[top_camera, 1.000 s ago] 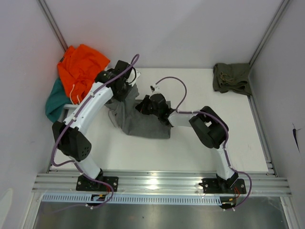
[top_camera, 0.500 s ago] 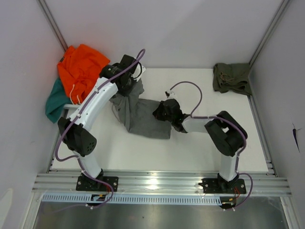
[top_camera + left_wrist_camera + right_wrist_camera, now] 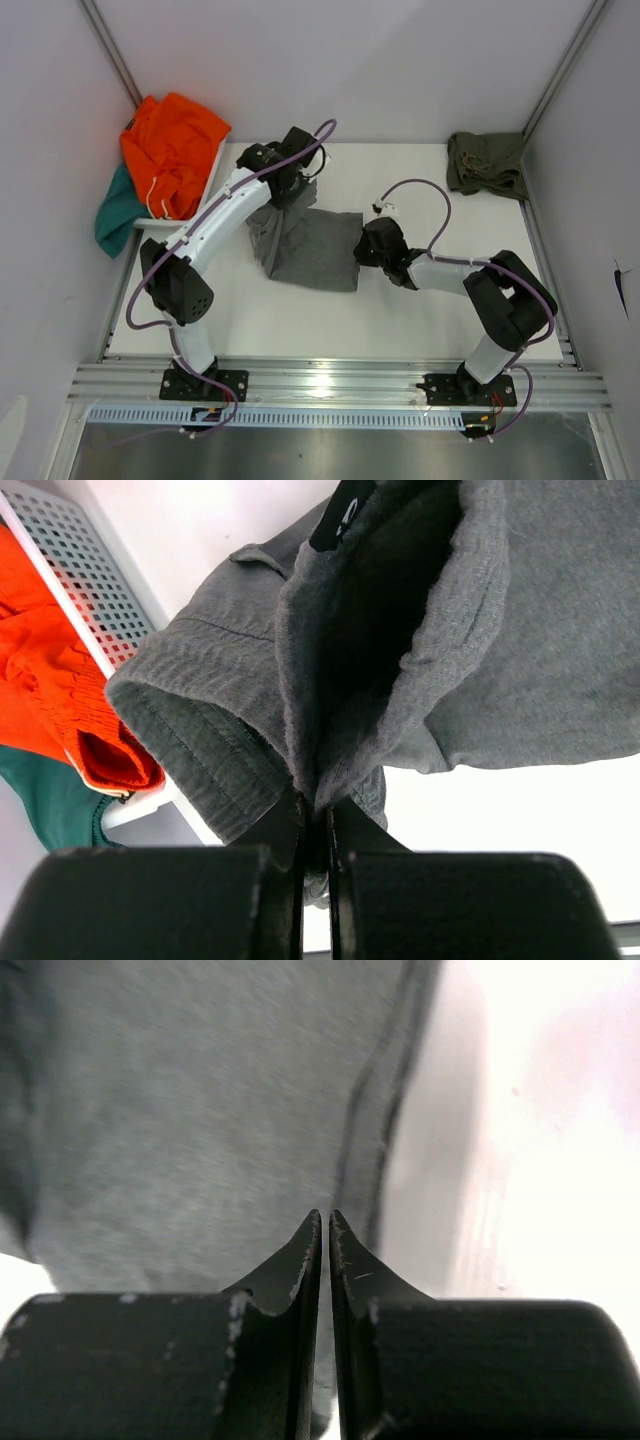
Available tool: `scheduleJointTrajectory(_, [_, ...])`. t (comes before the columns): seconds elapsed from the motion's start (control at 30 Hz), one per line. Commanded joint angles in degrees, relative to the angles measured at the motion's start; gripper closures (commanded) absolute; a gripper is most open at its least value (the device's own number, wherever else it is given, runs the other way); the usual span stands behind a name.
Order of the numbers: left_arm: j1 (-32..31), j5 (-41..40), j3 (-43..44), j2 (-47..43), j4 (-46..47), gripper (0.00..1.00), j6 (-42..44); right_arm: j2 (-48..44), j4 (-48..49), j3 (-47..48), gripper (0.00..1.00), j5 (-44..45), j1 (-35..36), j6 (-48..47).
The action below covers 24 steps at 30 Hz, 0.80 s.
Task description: Fold and stack the shorts
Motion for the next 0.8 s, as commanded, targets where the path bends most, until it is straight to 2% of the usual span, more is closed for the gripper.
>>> scheduleJointTrajectory(0.0, [-1.66, -2.45, 1.10, 0.76, 1.96, 1.00, 0.14, 1.74, -0.38, -0.47, 0.91, 0.72, -0.87, -0.38])
scheduleJointTrajectory(0.4, [-10.71, -7.99, 7.33, 9.37, 0.21, 0.99, -0.74, 12.02, 2.07, 1.20, 0.91, -1.47, -1.04, 2.17])
scheduleJointTrajectory(0.63, [-11.86, -2.01, 15.67, 13.06, -1.29, 1.00, -4.42, 13.08, 3.13, 1.29, 0.91, -2.27, -1.04, 2.70])
scheduleJointTrajectory(0.77, [-11.68, 1.32, 16.13, 14.38, -1.55, 0.99, -7.67, 12.82, 3.40, 1.20, 0.91, -2.35, -1.04, 2.96])
